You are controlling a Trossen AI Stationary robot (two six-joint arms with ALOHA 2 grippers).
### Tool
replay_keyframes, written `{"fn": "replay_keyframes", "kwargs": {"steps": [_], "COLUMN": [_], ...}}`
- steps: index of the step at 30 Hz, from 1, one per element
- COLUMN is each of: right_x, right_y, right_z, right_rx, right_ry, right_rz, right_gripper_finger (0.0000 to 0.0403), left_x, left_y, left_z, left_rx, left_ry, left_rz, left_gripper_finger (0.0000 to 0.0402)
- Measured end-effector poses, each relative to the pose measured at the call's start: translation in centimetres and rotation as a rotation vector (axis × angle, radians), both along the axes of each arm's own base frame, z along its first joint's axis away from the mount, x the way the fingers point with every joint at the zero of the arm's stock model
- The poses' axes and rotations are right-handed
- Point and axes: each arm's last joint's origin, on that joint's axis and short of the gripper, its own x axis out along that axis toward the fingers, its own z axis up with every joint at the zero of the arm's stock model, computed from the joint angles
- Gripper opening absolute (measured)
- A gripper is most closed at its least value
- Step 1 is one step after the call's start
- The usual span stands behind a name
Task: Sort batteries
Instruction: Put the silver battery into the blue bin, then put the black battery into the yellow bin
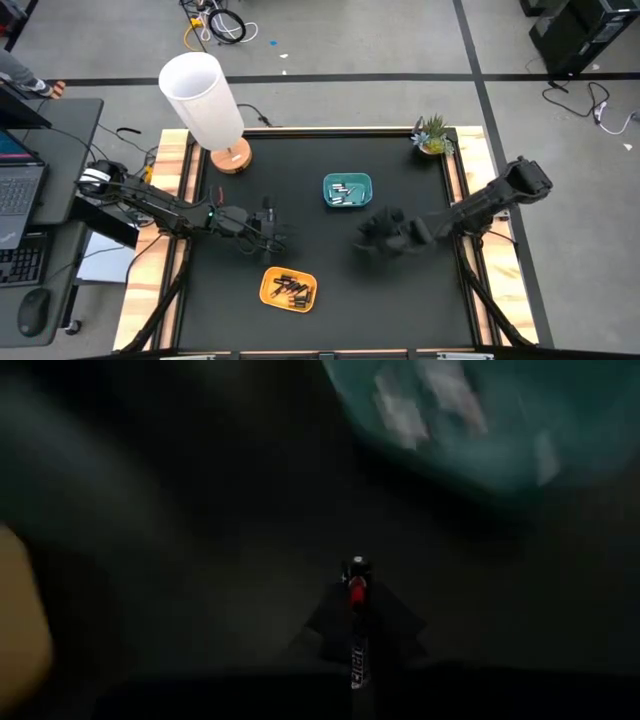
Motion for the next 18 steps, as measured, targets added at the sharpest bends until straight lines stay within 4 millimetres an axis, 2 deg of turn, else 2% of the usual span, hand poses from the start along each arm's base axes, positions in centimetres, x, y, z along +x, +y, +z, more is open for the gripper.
{"fn": "replay_keyframes", "kwargs": {"steps": [5,10,14,18], "right_x": [3.2,4.2,3.9,3.6], "right_y": [-4.8,-9.8,-11.5,-11.8], "right_z": [1.4,2.1,1.4,0.9], "right_rx": [-0.238,-0.344,-0.304,-0.331], "right_ry": [-0.097,-0.06,-0.033,-0.001], "right_rz": [0.026,0.038,0.087,0.105], "right_gripper_finger": [0.0012,0.0043,0.0093,0.014], "left_x": [0.0,-0.2,-1.1,-2.0], "left_y": [0.1,0.6,0.7,0.4], "left_z": [0.2,-0.4,-1.3,0.6], "left_rx": [0.016,-0.012,-0.062,-0.124], "left_ry": [-0.025,0.028,0.165,0.305], "left_rz": [0.035,0.199,0.268,0.295], "left_gripper_finger": [0.0078,0.0079,0.009,0.0114]}}
